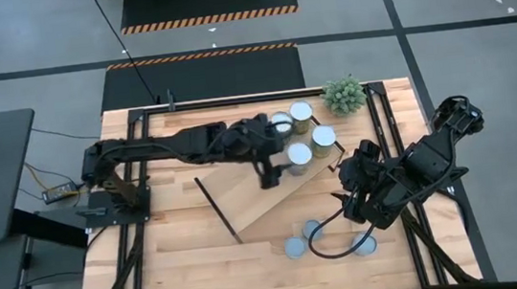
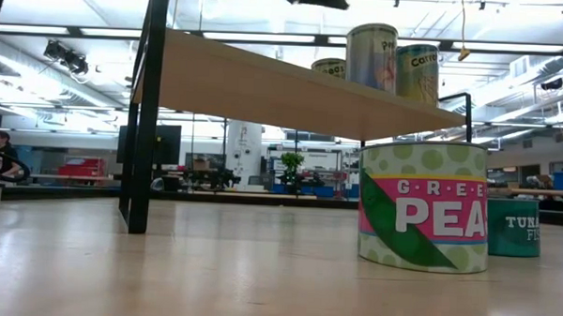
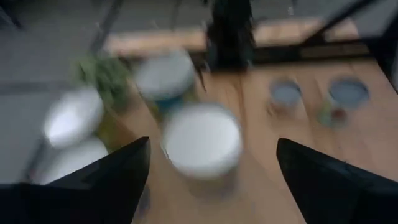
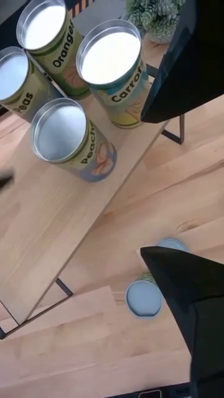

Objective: Pick and place cans onto a shelf
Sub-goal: Put the big canned peaches on the shelf aligned with the other big canned carrots

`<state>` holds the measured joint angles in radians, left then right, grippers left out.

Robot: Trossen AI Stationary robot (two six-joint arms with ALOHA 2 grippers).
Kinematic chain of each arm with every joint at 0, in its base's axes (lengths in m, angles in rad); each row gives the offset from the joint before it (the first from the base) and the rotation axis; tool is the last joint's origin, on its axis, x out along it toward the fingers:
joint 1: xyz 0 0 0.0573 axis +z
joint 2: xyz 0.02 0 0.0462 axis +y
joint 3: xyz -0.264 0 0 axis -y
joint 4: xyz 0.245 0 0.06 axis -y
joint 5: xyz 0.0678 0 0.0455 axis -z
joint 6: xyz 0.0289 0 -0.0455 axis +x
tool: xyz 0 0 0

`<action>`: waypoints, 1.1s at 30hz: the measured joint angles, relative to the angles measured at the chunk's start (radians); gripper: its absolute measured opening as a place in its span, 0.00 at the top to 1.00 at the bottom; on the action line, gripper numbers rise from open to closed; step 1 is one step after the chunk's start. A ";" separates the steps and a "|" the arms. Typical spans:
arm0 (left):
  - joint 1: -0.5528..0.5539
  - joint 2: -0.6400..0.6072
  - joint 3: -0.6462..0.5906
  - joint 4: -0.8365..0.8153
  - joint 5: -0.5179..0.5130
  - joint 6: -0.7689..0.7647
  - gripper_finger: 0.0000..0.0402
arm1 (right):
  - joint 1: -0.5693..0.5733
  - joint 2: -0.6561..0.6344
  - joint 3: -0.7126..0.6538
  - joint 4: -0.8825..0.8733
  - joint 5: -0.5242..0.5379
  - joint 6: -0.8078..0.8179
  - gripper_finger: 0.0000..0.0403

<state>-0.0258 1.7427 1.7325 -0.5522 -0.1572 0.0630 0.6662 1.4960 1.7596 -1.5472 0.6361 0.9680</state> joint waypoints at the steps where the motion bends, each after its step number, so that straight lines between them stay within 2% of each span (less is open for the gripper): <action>1: -0.007 -0.004 0.000 -0.040 0.015 -0.020 0.13 | 0.000 0.000 0.000 -0.003 0.001 -0.001 0.13; 6: -0.040 0.005 -0.005 -0.178 0.170 -0.105 0.17 | 0.000 0.000 0.000 -0.004 0.025 -0.017 0.13; 9: -0.058 0.031 -0.006 -0.199 0.197 -0.111 0.19 | 0.000 0.000 0.000 -0.005 0.027 -0.026 0.13; 14: -0.069 0.085 -0.006 -0.135 0.188 -0.130 0.22 | 0.000 0.000 0.000 -0.004 0.031 -0.027 0.13; 20: -0.062 0.124 -0.006 -0.064 0.066 -0.122 0.25 | 0.000 0.000 0.000 0.000 0.029 -0.019 0.13; 24: -0.038 0.124 -0.006 -0.009 0.020 -0.119 0.25 | 0.000 0.000 0.000 0.002 0.026 -0.018 0.13; 33: 0.003 0.124 -0.006 0.019 0.011 -0.130 0.25 | 0.000 0.000 0.000 0.001 0.026 -0.011 0.13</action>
<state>-0.0223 1.8664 1.7264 -0.5337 -0.1459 -0.0666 0.6662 1.4960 1.7596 -1.5459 0.6617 0.9569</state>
